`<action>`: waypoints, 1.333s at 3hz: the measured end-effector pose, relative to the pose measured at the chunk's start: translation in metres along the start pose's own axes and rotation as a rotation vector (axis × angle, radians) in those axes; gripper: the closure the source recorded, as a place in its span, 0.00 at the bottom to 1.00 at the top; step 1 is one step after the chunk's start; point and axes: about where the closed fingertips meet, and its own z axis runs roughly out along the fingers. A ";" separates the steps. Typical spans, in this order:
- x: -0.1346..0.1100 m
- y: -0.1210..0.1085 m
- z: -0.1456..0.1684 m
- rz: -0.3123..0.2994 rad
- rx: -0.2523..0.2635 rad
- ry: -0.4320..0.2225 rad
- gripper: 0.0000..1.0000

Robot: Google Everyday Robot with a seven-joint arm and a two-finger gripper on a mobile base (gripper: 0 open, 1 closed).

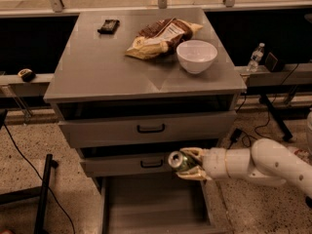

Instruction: Place green can into bottom drawer

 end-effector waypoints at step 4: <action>0.130 -0.013 0.030 0.132 0.195 -0.188 1.00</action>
Offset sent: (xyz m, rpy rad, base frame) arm 0.0005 -0.0427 -0.0638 0.0459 0.0143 -0.0799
